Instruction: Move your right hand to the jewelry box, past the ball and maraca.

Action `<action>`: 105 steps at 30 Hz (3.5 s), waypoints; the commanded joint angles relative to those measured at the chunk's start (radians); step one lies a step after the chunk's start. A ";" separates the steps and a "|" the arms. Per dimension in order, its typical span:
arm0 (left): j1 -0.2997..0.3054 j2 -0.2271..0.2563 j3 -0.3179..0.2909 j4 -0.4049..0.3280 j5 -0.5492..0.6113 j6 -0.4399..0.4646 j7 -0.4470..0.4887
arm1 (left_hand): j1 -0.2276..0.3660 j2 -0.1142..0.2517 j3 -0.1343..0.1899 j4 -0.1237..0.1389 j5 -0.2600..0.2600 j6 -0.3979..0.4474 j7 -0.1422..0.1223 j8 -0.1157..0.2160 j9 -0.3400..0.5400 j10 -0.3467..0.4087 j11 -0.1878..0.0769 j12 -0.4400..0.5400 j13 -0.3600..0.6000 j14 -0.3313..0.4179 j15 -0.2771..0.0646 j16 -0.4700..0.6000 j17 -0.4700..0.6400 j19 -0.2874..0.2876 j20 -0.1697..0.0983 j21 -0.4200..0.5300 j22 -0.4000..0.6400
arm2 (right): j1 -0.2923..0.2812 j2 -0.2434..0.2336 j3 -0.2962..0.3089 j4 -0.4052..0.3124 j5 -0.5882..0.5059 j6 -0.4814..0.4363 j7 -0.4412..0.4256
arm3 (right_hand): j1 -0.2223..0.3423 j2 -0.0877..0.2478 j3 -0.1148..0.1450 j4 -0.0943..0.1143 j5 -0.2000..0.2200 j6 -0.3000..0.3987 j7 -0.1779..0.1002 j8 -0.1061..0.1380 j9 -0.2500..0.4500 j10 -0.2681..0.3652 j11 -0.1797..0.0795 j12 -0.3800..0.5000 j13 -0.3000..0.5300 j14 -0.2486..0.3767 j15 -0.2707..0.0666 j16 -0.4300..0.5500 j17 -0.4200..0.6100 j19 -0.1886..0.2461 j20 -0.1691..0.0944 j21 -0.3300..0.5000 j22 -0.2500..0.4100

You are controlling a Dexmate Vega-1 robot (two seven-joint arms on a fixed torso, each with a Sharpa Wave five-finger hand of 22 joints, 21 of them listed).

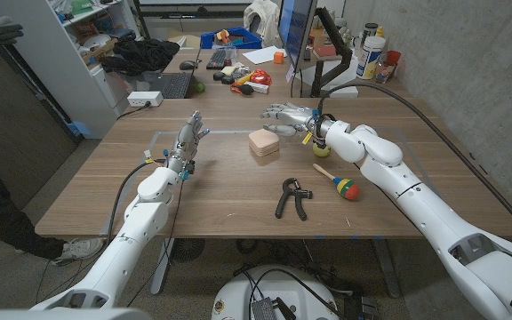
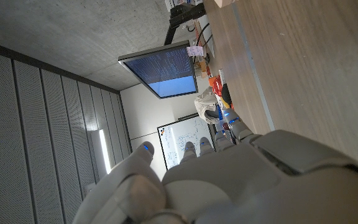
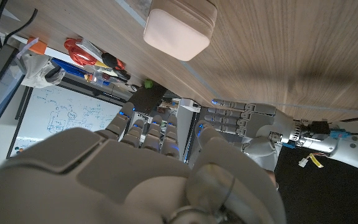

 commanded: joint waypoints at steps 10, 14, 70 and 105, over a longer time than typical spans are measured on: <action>0.000 0.001 -0.001 0.006 -0.005 0.002 -0.007 | 0.001 0.010 -0.001 0.005 0.002 -0.022 -0.002 -0.005 0.005 -0.014 0.004 -0.001 0.006 -0.034 0.010 -0.002 0.005 -0.086 0.004 -0.008 0.003 | 0.019 0.009 -0.022 0.024 -0.012 -0.007 0.017 | -0.004 0.000 -0.004 0.014 -0.002 0.010 -0.039 0.003 0.002 0.008 -0.015 0.000 0.003 -0.005 -0.031 0.005 0.005 -0.011 -0.039 -0.003 0.005; -0.001 0.001 -0.001 0.009 -0.004 0.001 -0.008 | -0.001 0.009 -0.002 0.006 0.001 -0.025 -0.002 -0.006 0.004 -0.016 0.007 0.000 0.006 -0.034 0.011 -0.002 0.005 -0.086 0.004 -0.009 0.004 | 0.025 0.008 -0.027 0.031 -0.014 -0.004 0.020 | -0.006 -0.002 -0.006 0.016 -0.002 0.013 -0.044 0.004 0.002 0.010 -0.016 0.001 0.003 -0.004 -0.031 0.006 0.005 -0.011 -0.039 -0.004 0.005; -0.024 0.000 -0.005 0.058 -0.011 -0.011 -0.032 | -0.027 0.002 -0.018 0.012 -0.005 -0.062 -0.004 -0.010 0.002 -0.050 0.017 -0.001 0.005 -0.044 0.011 -0.003 0.006 -0.094 0.005 -0.021 0.006 | 0.078 0.035 -0.081 0.106 -0.025 -0.017 0.059 | -0.043 -0.032 -0.045 0.041 0.026 0.025 -0.169 0.007 0.004 0.025 -0.056 0.004 0.007 0.001 -0.007 0.007 0.008 0.008 -0.002 -0.019 0.003; -0.042 0.009 -0.016 0.092 -0.009 -0.011 -0.052 | -0.036 0.003 -0.023 0.010 -0.006 -0.048 -0.010 -0.001 0.001 -0.030 0.008 0.010 0.004 -0.033 0.001 0.001 0.006 -0.090 0.012 -0.025 0.007 | 0.133 0.067 -0.126 0.189 -0.030 -0.014 0.053 | -0.045 -0.026 -0.046 0.042 0.042 -0.021 -0.165 -0.005 0.005 0.008 -0.056 -0.003 0.006 -0.001 -0.008 0.003 0.004 0.015 -0.004 -0.025 0.002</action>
